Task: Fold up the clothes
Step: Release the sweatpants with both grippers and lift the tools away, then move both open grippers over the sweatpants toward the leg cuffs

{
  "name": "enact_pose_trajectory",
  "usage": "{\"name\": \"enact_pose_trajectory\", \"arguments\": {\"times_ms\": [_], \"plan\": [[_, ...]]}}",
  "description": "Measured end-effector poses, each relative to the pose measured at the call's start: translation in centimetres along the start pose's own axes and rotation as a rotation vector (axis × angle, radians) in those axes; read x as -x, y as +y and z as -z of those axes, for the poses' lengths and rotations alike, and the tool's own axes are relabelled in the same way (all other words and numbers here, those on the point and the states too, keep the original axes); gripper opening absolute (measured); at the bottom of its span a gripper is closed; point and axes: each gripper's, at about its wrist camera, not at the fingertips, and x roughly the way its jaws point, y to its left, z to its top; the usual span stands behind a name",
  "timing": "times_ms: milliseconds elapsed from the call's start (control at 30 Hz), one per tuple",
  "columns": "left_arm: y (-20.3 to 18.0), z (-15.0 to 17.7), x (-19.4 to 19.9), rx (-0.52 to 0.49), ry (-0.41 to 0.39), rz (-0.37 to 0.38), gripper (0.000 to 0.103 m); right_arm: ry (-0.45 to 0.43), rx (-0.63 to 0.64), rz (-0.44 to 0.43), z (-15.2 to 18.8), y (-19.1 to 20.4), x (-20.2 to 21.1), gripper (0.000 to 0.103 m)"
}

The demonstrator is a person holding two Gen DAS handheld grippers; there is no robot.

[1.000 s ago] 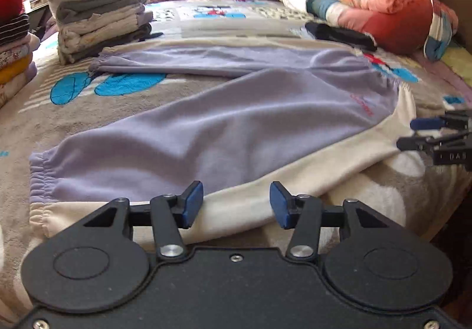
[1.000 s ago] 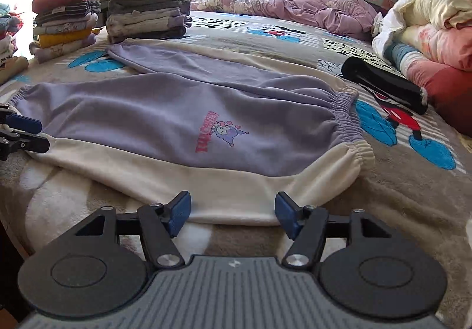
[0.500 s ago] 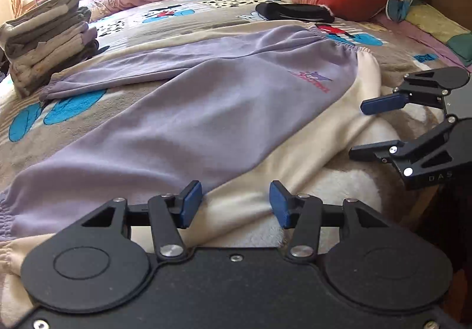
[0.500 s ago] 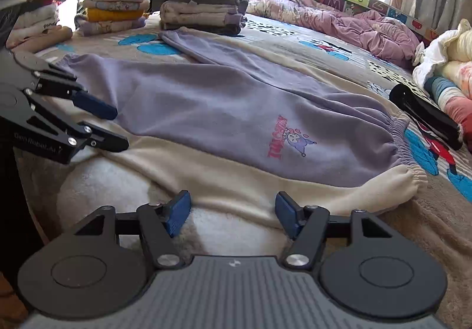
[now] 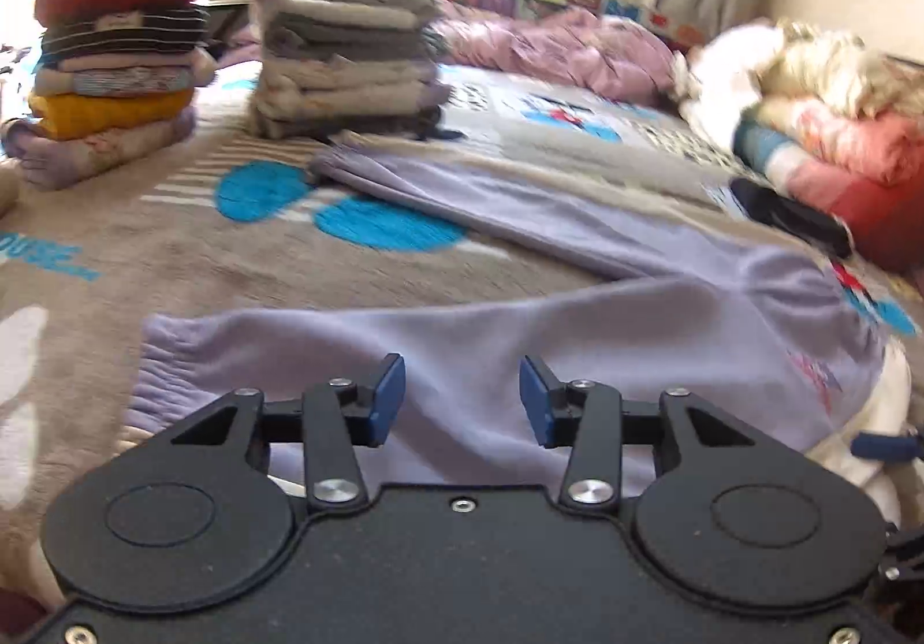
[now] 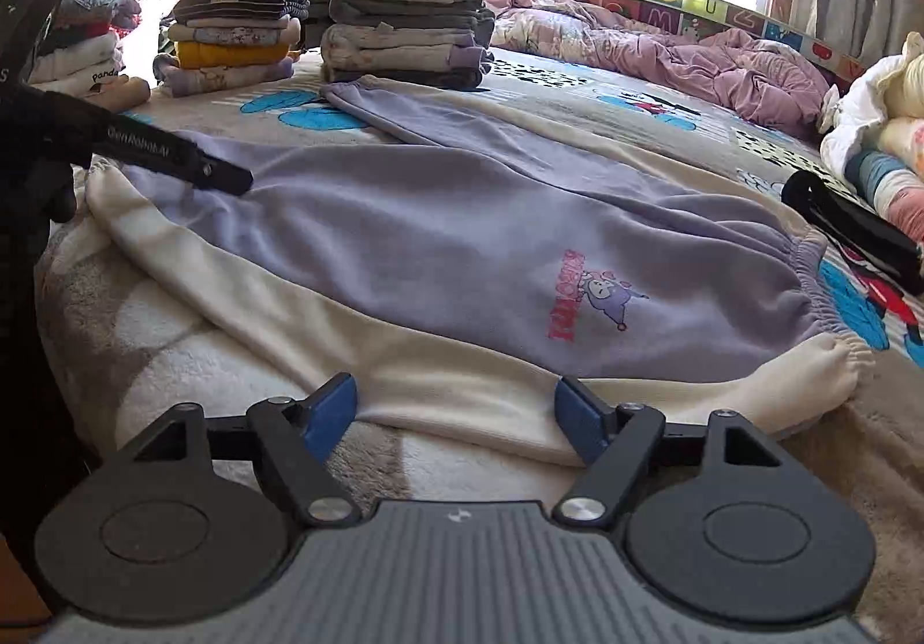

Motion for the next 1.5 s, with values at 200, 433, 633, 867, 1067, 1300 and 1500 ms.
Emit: {"name": "enact_pose_trajectory", "arguments": {"times_ms": [200,433,633,867,1067,1300,1500], "plan": [[2.1,0.0,0.9,0.027,-0.070,-0.148,0.039,-0.093,-0.093,0.075,0.0,-2.3,0.2,0.073],[4.4,0.4,0.2,0.105,0.004,-0.241,0.023,-0.108,-0.192,0.153,0.9,-4.7,-0.5,0.074],[3.1,0.6,2.1,0.082,-0.053,-0.281,0.023,-0.099,-0.192,0.202,2.2,-4.8,1.0,0.074],[-4.2,3.0,1.3,-0.212,-0.096,0.023,0.038,-0.168,-0.060,0.144,1.2,-2.1,1.0,0.075],[-3.8,3.3,0.0,-0.227,-0.053,-0.065,0.041,-0.101,-0.074,0.062,0.9,-1.0,-0.4,0.078],[7.5,-0.2,0.4,0.239,-0.044,-0.161,0.019,-0.070,-0.100,0.037,1.8,-1.3,-0.1,0.081],[3.3,0.8,0.1,0.054,-0.015,-0.227,0.048,-0.060,-0.097,0.040,1.7,-1.1,0.0,0.081]]}}
